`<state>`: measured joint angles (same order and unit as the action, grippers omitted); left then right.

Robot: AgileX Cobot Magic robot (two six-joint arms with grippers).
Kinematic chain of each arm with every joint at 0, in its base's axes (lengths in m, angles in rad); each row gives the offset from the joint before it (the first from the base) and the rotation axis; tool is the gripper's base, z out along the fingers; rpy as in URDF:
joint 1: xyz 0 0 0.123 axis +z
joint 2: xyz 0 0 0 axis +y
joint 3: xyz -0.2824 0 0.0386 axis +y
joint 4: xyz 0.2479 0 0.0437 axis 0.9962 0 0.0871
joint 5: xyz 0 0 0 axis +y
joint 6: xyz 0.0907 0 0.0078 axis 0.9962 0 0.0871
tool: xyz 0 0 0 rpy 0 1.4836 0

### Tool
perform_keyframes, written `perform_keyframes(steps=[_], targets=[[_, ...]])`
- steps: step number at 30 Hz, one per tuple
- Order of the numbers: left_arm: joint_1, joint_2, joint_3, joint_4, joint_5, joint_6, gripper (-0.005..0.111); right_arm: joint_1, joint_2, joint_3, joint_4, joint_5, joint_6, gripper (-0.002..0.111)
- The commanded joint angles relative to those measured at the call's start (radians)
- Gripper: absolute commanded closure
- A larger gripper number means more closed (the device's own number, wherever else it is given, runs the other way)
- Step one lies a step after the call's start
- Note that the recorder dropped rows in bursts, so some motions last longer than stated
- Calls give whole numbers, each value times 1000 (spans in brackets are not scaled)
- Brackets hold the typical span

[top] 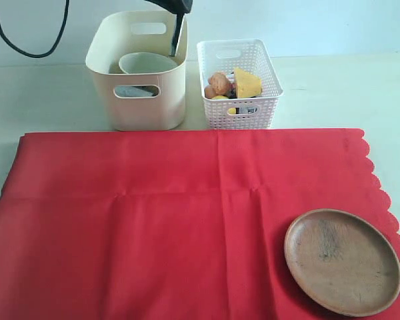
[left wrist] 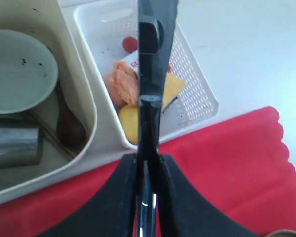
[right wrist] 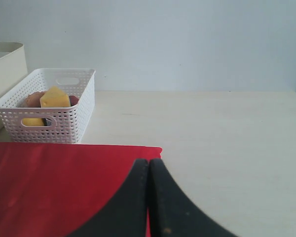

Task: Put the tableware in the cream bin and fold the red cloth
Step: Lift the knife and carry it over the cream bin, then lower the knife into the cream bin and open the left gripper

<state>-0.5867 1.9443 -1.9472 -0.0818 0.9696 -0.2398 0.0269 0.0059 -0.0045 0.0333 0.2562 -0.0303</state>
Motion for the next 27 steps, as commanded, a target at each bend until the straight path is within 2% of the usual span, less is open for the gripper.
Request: perform_keyframes(steps=[1, 10, 18, 22, 27], targets=[[42, -15, 1, 15, -54, -2, 107, -4, -6, 5, 2, -12, -3, 108], [141, -15, 1, 24, -166, -2, 107, -4, -6, 5, 2, -12, -3, 108], [224, 24, 1, 26, -366, 1, 107, -4, -6, 5, 2, -12, -3, 108], [248, 78, 1, 32, -431, 11, 107, -4, -6, 5, 2, -12, -3, 108], [248, 140, 1, 35, -535, 118, 107, -4, -6, 5, 2, -12, -3, 108]])
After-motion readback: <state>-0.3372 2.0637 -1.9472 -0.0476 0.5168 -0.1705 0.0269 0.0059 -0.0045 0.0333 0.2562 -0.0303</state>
